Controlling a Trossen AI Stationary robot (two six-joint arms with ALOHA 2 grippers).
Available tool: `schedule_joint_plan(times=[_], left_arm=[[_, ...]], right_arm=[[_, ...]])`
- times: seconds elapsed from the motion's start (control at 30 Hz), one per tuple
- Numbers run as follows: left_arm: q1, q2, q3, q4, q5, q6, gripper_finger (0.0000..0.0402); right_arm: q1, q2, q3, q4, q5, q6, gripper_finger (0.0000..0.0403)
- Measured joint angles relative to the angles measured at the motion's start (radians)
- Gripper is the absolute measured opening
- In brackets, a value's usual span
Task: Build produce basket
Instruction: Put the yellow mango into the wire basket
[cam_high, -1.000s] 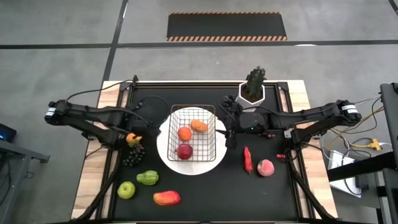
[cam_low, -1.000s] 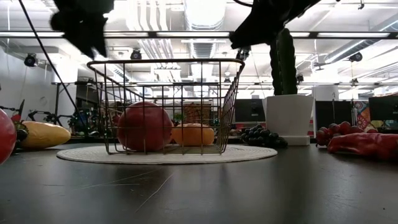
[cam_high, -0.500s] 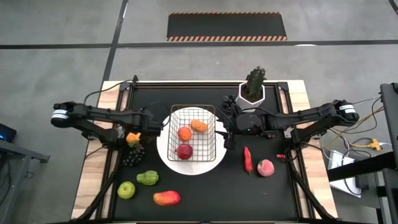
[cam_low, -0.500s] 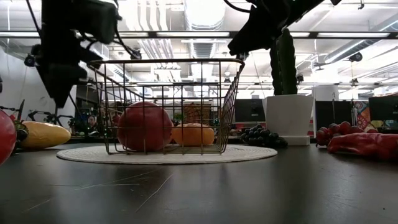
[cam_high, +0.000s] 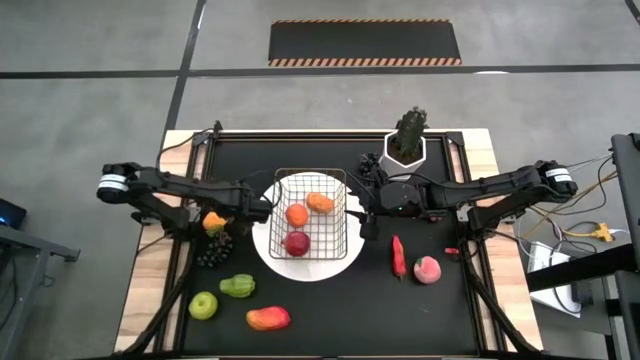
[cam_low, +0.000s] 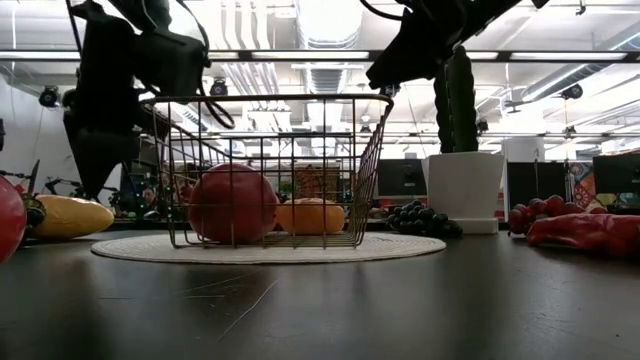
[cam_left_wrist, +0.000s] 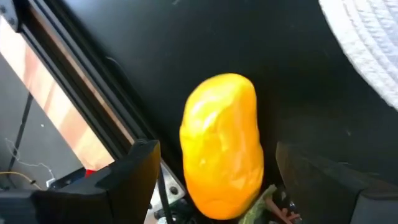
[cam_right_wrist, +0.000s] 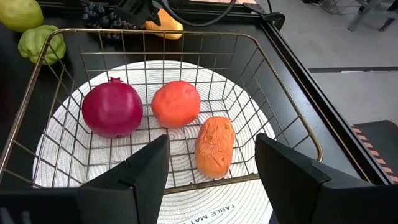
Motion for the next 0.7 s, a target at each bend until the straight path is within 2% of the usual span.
schedule_joint_plan(times=[0.27,0.7], left_arm=[[0.006,0.007,-0.015,0.042,0.01,0.026,0.0301],[0.052,0.006,-0.158,0.176,0.018,0.043,0.0301]], right_arm=[[0.0,0.0,-0.003,0.0,0.0,0.0,0.0221],[0.0,0.0,-0.014,0.0,0.0,0.004,0.0221]])
